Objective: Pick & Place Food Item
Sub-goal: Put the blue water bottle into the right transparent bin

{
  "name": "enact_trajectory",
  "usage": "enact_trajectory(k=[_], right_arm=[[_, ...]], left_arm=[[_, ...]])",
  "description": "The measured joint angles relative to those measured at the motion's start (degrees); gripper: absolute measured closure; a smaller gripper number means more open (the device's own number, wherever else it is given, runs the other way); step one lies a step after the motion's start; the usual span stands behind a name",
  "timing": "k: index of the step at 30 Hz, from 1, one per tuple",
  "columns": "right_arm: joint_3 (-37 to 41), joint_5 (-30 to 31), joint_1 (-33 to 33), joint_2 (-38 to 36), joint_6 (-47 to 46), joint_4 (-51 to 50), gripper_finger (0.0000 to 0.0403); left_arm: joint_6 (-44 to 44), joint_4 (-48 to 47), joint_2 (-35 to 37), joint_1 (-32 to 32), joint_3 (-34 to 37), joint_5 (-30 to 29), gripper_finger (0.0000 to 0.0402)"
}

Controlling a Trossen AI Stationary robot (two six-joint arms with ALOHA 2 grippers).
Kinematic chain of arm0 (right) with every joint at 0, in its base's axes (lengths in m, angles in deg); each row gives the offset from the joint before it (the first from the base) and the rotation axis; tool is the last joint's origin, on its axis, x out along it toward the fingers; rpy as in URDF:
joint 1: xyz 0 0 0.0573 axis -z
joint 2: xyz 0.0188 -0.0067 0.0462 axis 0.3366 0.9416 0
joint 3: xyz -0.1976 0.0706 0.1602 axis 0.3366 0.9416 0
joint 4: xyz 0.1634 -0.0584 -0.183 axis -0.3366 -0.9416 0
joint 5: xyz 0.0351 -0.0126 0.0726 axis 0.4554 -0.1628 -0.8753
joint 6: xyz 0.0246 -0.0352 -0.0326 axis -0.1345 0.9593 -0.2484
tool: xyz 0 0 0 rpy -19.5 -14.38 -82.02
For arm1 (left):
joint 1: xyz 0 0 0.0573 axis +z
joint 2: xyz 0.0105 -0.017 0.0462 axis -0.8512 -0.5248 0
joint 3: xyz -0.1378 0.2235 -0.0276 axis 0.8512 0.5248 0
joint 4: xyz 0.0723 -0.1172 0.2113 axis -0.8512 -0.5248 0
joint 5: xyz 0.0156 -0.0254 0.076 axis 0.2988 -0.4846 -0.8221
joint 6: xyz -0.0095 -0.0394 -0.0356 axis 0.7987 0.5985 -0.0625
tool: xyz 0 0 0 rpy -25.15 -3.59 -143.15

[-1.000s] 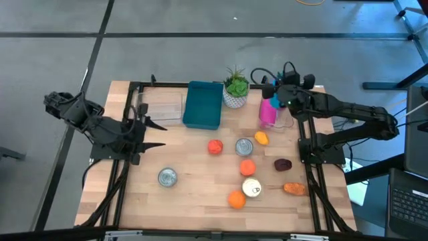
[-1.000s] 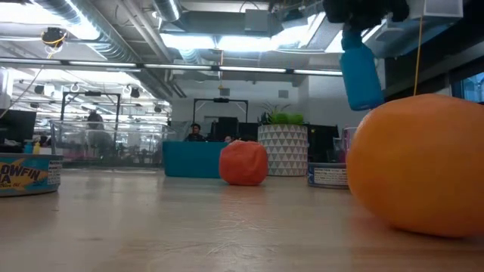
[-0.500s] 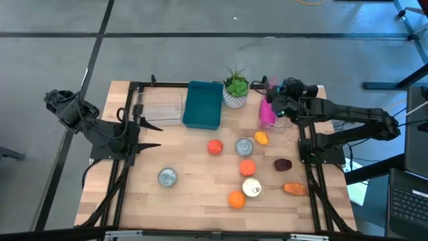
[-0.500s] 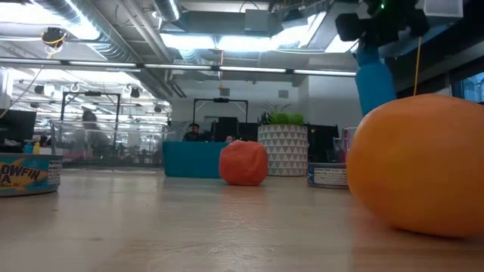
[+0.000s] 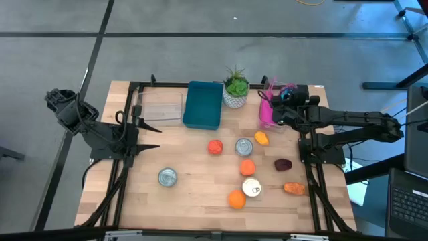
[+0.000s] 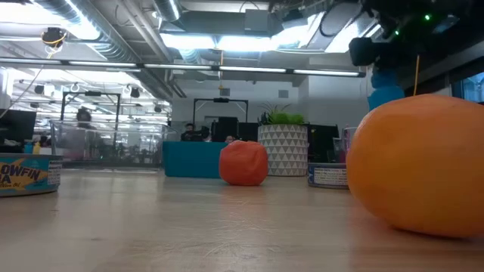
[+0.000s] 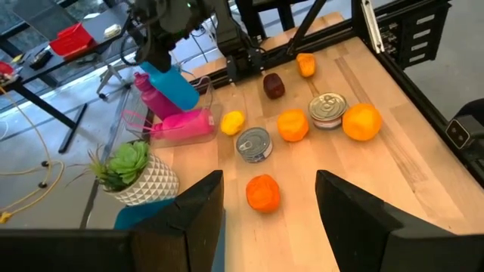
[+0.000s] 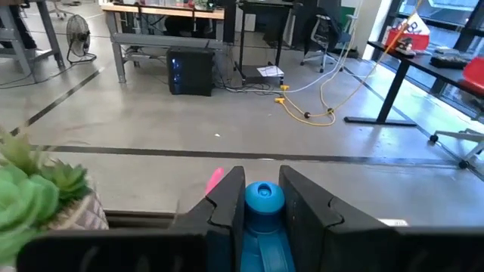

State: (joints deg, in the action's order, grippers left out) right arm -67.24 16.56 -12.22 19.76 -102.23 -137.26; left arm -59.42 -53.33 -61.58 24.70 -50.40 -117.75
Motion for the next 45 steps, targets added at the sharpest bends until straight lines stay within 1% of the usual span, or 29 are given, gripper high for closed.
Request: enact_trajectory(k=[7,20,23,29,33,37,42,45], right_arm=[[5.7,0.0,0.0,-1.0,-7.0,0.0,0.0333],[10.4,-0.1,0.0,-1.0,-14.0,0.1,0.0331],[10.4,-0.9,0.0,-1.0,-13.9,0.1,0.0313],[9.6,-1.3,0.0,-1.0,-13.5,0.2,0.0248],[7.3,0.0,0.0,-1.0,-10.6,0.3,0.0208],[3.5,2.1,0.0,-1.0,-6.2,0.3,0.0182],[-2.2,3.2,-0.1,-1.0,3.5,2.0,0.0173],[-5.1,1.7,-0.6,-1.0,12.6,7.1,0.0175]], left_arm=[[0.0,0.0,0.0,-0.1,0.0,-0.9,0.0204],[0.0,0.1,0.0,-0.1,0.0,-0.9,0.0204],[0.0,0.1,0.0,-0.1,0.0,-0.9,0.0204],[0.0,0.1,0.0,-0.1,0.0,-0.9,0.0204],[0.0,0.1,0.0,-0.1,0.0,-0.9,0.0204],[0.1,0.1,0.0,-0.1,0.0,-0.9,0.0204],[0.2,0.1,0.0,-0.1,0.0,-0.9,0.0204],[0.4,0.2,-0.1,-0.1,0.2,-0.9,0.0204]])
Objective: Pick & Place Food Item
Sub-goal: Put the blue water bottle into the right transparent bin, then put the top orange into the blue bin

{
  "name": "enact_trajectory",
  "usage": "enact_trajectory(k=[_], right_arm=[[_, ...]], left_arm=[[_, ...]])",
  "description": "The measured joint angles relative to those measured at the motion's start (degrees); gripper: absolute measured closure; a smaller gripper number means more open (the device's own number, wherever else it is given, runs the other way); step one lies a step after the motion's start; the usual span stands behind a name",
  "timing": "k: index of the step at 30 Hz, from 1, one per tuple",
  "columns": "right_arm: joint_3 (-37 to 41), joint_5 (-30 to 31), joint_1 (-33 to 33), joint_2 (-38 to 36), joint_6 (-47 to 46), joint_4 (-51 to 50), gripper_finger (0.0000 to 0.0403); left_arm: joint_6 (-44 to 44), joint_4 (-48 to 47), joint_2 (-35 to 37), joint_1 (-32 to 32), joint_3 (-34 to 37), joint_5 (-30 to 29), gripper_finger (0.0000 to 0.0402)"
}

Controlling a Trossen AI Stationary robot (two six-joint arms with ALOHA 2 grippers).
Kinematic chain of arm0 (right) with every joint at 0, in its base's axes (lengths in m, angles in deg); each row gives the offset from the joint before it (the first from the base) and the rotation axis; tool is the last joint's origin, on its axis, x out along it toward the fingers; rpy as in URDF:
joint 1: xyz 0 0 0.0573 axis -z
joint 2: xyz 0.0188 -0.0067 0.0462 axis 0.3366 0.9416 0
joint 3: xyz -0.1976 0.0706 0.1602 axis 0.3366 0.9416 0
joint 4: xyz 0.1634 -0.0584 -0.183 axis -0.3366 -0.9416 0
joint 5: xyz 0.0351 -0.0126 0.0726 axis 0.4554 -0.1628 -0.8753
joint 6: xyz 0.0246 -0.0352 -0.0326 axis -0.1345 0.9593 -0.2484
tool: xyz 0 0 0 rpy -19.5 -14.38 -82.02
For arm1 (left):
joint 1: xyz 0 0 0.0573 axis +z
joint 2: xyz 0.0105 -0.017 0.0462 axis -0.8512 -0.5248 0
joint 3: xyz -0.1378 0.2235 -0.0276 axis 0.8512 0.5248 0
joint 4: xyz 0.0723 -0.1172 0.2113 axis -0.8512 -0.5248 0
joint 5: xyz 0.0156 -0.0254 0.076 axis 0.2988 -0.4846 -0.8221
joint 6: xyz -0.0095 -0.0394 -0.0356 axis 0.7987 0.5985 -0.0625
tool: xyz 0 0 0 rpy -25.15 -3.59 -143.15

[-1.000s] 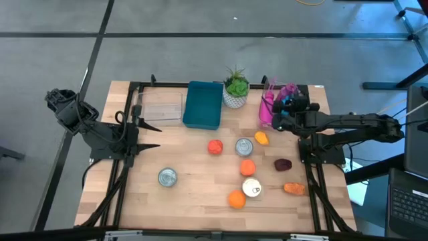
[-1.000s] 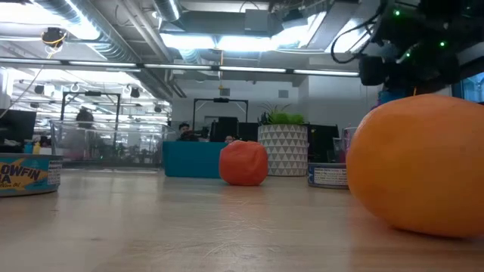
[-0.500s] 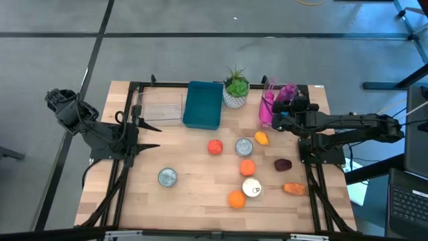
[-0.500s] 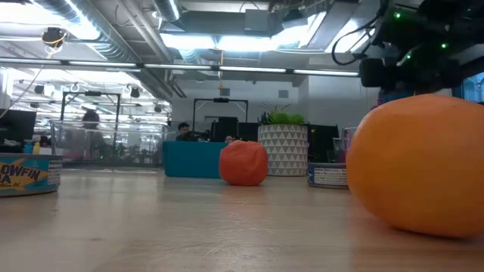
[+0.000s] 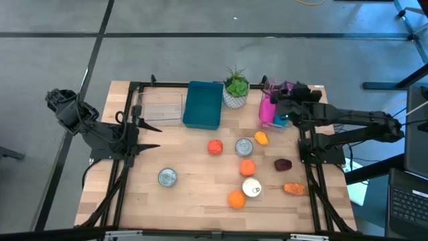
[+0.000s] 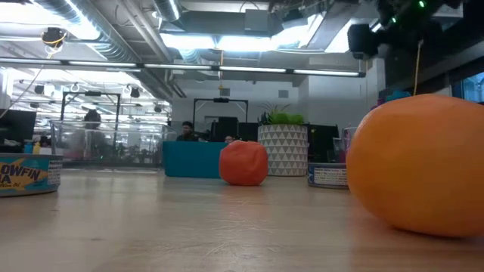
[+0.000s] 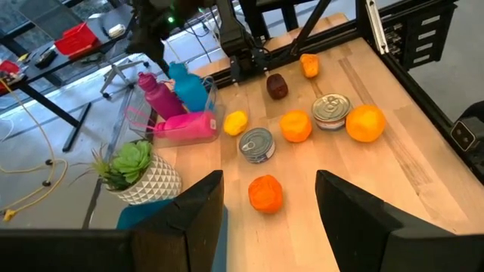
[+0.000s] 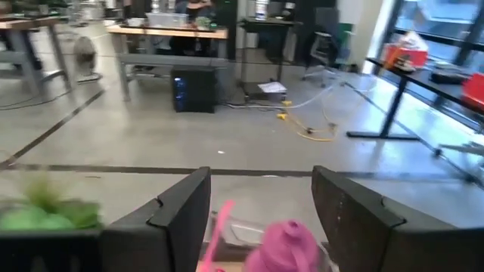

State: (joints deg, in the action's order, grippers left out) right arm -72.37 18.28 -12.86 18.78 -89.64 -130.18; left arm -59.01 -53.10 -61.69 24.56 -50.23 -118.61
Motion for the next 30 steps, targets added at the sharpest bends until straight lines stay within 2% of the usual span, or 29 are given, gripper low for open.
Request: enact_trajectory(k=[4,7,10,15,18,25,30], right_arm=[[-1.2,-6.4,-3.3,0.0,18.2,15.8,0.0181],[-1.3,-18.3,-7.2,0.9,29.7,28.2,0.0185],[-1.3,-27.7,-11.1,2.9,35.0,34.4,0.0188],[-1.3,-36.3,-14.7,7.7,32.1,32.7,0.0190],[-1.3,-41.0,-15.3,11.9,29.3,32.0,0.0190],[-1.9,-55.2,-15.1,23.9,25.8,32.9,0.0190],[-8.5,-60.9,-15.1,32.6,27.2,28.6,0.0190]], left_arm=[[0.2,0.5,0.1,0.0,3.4,0.0,0.0204],[0.2,1.2,0.1,0.0,8.4,1.8,0.0204],[-0.2,5.9,-0.4,0.2,15.0,5.1,0.0204],[-6.5,21.6,-1.5,0.6,27.2,6.4,0.0204],[-9.9,28.6,-3.4,1.3,32.2,6.3,0.0204],[-11.6,29.7,-9.3,4.4,33.5,5.5,0.0197],[-15.3,29.6,-9.7,5.4,33.5,4.2,0.0188]])
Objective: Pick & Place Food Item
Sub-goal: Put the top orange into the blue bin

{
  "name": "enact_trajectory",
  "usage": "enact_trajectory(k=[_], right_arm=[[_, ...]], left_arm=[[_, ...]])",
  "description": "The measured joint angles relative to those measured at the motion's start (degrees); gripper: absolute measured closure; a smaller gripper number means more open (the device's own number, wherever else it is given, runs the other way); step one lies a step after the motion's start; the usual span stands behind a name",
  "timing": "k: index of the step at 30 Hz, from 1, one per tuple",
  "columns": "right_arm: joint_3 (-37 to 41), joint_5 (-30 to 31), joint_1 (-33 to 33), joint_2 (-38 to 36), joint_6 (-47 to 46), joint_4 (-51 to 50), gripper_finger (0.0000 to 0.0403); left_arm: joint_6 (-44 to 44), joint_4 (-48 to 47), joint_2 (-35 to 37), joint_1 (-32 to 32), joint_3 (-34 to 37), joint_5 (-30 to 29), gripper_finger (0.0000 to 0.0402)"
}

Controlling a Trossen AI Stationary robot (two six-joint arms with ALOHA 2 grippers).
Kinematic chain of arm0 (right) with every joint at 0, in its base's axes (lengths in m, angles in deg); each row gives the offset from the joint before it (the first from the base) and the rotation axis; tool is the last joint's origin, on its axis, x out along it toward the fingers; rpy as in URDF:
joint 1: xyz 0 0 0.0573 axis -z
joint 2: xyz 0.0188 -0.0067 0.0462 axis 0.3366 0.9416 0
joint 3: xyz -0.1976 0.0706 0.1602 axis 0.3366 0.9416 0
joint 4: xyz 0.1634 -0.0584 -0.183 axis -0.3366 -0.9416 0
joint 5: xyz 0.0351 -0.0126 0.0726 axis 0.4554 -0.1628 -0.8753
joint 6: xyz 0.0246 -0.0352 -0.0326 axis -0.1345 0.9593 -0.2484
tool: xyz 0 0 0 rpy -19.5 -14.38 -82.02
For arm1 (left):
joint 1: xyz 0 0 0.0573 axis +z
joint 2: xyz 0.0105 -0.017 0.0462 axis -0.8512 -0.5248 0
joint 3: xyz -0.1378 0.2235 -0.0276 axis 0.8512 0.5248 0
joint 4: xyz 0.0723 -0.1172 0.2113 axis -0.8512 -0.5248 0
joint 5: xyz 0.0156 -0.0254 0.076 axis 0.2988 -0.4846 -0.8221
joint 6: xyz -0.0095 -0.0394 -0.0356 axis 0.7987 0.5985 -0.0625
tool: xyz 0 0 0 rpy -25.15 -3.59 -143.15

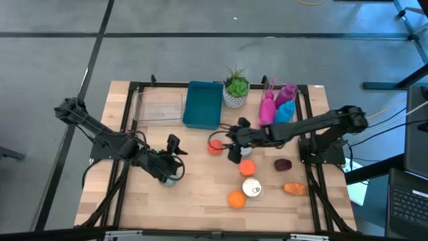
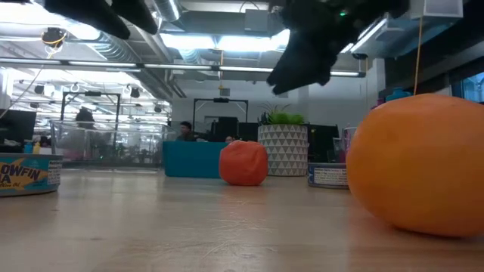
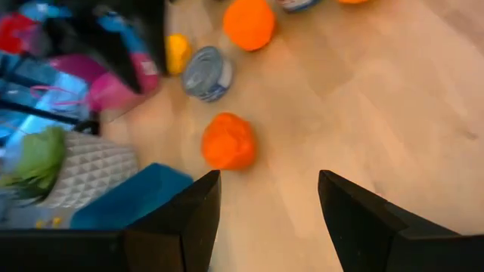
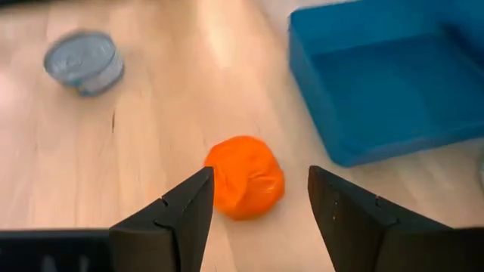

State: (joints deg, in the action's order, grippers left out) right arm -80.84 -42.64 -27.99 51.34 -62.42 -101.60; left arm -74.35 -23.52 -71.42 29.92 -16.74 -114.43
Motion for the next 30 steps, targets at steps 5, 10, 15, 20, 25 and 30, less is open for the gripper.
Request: enact_trajectory(k=[5,10,15,20,25,30], right_arm=[[-9.0,-1.4,0.5,8.1,1.9,-7.9,0.0190],[-16.2,-2.6,1.8,15.6,3.7,-13.2,0.0190],[-19.8,-7.1,3.7,20.6,4.3,-14.3,0.0190],[-20.2,-10.7,5.1,23.1,2.5,-15.9,0.0190],[-20.3,-11.3,5.4,23.4,1.6,-15.4,0.0190],[-20.3,-14.6,5.4,23.4,1.6,-15.0,0.0205]], left_arm=[[1.5,-6.4,2.6,0.2,-2.6,-5.0,0.0191],[5.8,-10.1,7.1,0.0,-3.9,-5.7,0.0194],[10.3,-13.8,12.1,-0.7,-3.9,-5.7,0.0194],[15.3,-17.6,15.5,-2.1,-3.9,-5.8,0.0194],[16.9,-19.1,16.6,-3.5,-3.9,-5.8,0.0194],[16.9,-19.4,16.6,-4.2,-3.9,-6.8,0.0194]])
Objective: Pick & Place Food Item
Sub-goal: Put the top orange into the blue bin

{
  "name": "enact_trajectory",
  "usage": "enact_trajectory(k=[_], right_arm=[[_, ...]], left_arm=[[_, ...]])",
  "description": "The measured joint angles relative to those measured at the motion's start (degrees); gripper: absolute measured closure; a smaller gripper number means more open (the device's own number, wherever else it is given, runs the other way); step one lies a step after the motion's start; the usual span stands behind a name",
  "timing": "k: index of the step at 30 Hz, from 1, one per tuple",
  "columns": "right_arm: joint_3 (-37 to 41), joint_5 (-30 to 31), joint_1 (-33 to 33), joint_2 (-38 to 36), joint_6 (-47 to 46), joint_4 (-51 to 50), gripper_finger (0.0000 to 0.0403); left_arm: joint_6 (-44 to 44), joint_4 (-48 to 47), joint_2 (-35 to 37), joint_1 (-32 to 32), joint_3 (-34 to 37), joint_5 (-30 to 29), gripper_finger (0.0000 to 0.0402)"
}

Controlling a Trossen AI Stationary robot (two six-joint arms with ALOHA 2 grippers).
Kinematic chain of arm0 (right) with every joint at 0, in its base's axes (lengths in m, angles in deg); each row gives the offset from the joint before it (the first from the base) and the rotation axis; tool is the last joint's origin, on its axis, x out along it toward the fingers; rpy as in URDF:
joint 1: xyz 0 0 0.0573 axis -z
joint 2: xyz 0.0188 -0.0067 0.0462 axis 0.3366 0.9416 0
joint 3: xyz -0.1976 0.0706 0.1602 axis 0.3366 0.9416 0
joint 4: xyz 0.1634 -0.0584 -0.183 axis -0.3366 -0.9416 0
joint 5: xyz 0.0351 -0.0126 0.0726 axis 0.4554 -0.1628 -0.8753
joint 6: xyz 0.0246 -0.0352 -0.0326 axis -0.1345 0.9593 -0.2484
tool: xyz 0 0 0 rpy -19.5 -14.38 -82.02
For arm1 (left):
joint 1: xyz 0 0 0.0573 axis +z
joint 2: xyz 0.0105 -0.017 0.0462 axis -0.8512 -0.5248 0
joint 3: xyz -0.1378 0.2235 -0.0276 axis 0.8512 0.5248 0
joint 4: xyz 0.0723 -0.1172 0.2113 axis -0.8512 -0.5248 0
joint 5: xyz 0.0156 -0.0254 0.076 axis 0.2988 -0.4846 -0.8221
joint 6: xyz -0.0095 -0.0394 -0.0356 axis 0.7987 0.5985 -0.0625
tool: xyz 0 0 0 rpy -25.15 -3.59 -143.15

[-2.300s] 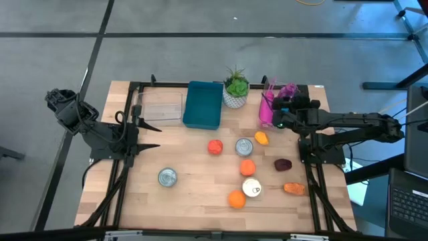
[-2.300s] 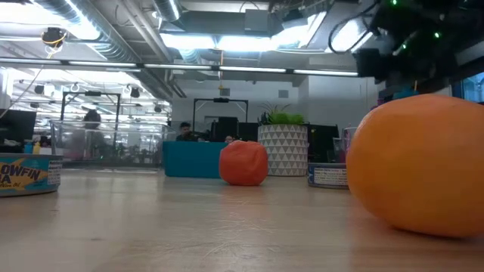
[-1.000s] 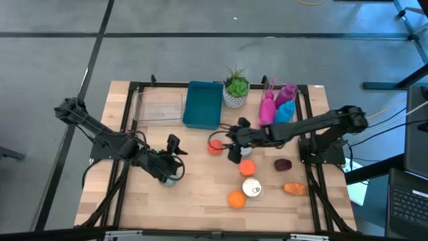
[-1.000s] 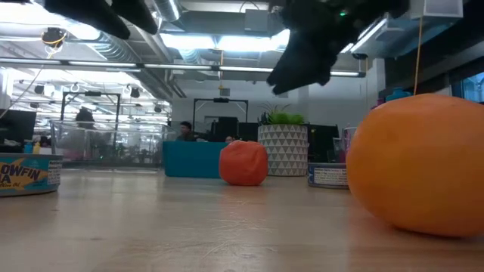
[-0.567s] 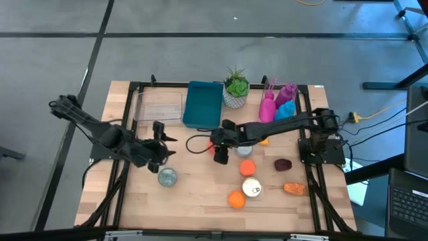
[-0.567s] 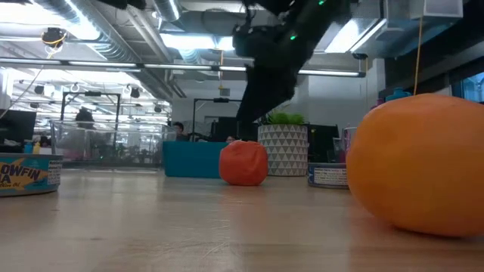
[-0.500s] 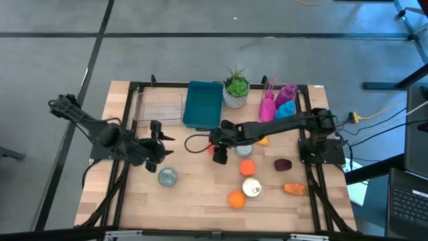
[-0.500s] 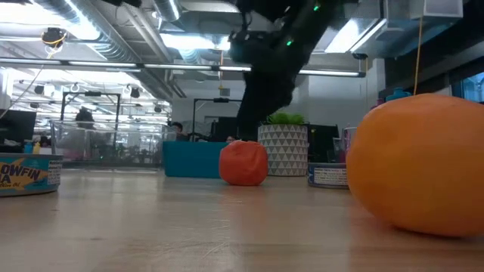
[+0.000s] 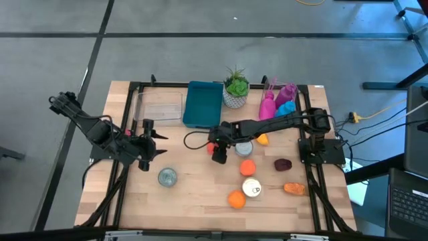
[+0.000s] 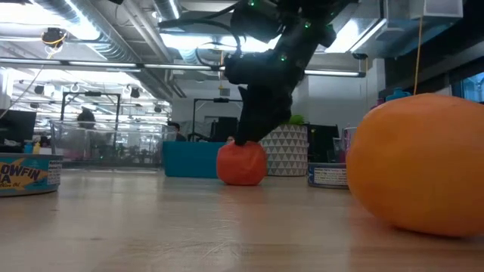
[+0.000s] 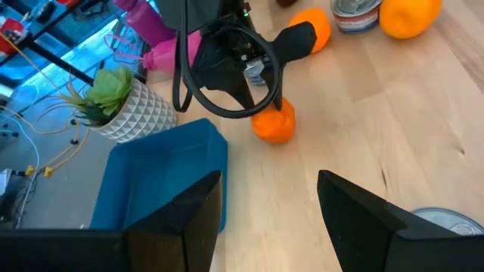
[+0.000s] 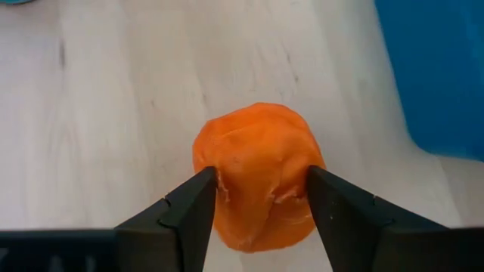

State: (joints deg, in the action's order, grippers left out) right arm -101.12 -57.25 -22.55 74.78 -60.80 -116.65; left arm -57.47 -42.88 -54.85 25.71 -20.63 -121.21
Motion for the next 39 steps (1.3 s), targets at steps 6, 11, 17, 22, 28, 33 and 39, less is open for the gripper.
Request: enact_trajectory(k=[6,11,17,22,28,33,39], right_arm=[[0.0,-1.4,-0.1,-0.3,0.1,0.4,0.0257],[-3.8,-1.7,-0.2,-0.2,1.9,0.0,0.0284],[-7.7,-2.2,-0.1,-0.3,4.2,-1.8,0.0296],[-8.1,-4.7,-0.8,-0.3,3.0,-6.7,0.0274],[-8.1,-4.0,-3.0,-0.3,1.2,-8.6,0.0191],[-8.1,-2.1,-3.3,1.1,0.0,-6.1,0.0110],[-8.1,-0.8,-2.1,5.3,-0.1,-5.0,0.0038]], left_arm=[[0.1,0.0,0.0,-0.1,0.0,0.0,0.0194],[0.2,0.0,0.0,-0.1,0.0,0.0,0.0194],[0.9,0.0,0.0,-0.1,0.0,1.0,0.0194],[1.6,-0.1,0.0,-0.1,0.0,2.1,0.0194],[1.6,-0.8,0.0,0.0,0.2,2.1,0.0194],[1.6,-1.1,0.0,0.0,0.2,1.6,0.0194],[1.6,-1.2,0.0,-0.1,0.2,1.4,0.0194]])
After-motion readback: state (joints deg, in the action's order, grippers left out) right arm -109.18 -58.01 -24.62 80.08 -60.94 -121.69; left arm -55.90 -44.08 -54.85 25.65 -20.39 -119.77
